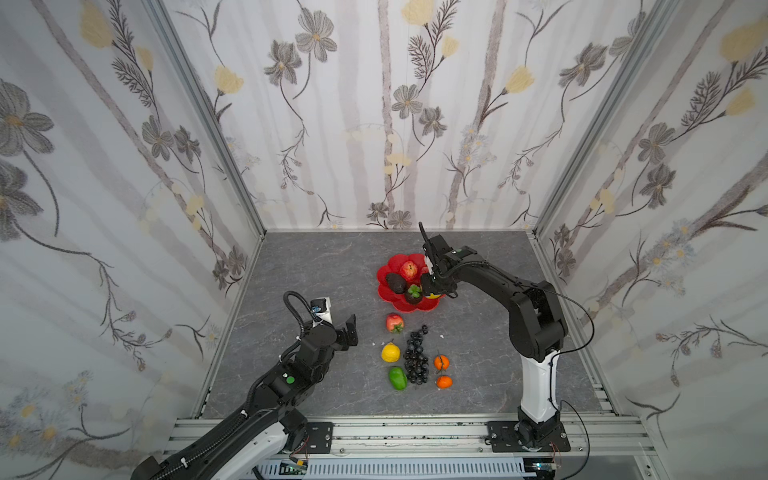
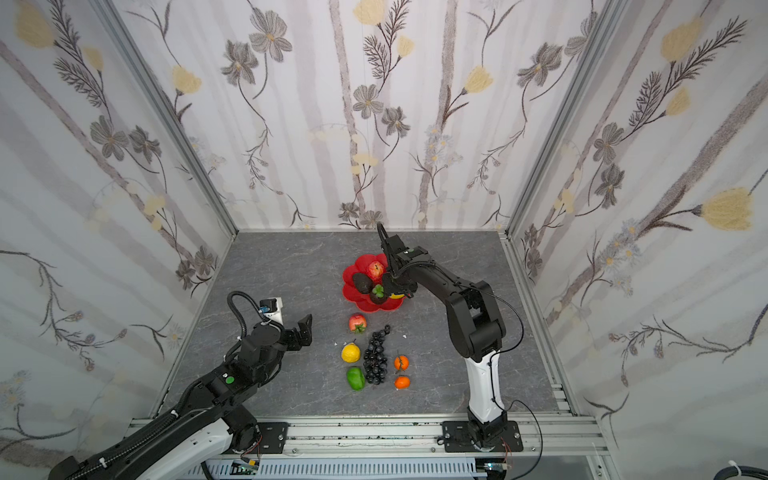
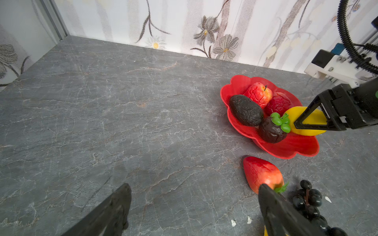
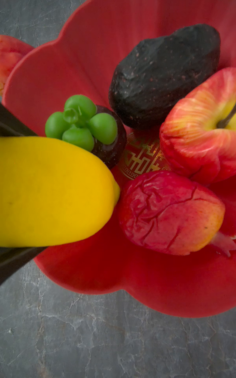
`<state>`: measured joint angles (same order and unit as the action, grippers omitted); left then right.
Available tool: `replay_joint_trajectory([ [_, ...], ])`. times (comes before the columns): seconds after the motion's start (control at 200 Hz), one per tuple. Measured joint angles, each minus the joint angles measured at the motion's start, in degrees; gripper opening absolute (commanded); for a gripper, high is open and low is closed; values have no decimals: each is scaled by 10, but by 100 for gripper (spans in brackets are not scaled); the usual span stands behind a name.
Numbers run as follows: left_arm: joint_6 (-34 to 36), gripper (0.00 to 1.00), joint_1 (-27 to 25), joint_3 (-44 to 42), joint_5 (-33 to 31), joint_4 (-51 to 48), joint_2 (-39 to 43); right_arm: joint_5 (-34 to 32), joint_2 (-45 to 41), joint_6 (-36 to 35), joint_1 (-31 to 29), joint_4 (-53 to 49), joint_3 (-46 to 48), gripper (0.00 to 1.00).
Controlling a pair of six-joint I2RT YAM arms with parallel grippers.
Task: Place and organize the fake fruits in the fruit bowl
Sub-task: 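Lower the lemon into the red bowl with the right gripper and open it, then lower the left gripper onto the yellow pear while the right arm withdraws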
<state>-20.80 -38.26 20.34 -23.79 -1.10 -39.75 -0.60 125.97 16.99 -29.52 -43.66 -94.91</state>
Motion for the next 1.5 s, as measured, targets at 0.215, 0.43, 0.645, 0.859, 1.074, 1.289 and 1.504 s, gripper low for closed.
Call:
replay_joint_trajectory([
  [0.215, 0, 97, 0, 0, 0, 0, 0, 0, 0, -6, 0, 0, 0, 65],
  [0.43, 0, 97, 1, 0, -1, 0, -3, -4, -11, -6, -2, -5, 0, 66],
  [0.645, 0, 97, 1, 0, -1, 0, -5, -14, -30, -10, -3, -8, 1, 64],
  [0.859, 1, 97, 1, 0, -1, 0, -9, -27, -44, -10, -4, -20, 5, 64],
  [1.074, 9, 97, 1, 4, 9, 5, -50, -49, -137, -15, -21, -25, 49, 66],
  [1.289, 15, 95, 1, 35, 53, 14, -136, -57, -282, -10, -41, 6, 196, 66],
  [1.504, -4, 93, -14, 97, 101, -19, -209, -58, -416, 9, -72, 73, 349, 67],
])
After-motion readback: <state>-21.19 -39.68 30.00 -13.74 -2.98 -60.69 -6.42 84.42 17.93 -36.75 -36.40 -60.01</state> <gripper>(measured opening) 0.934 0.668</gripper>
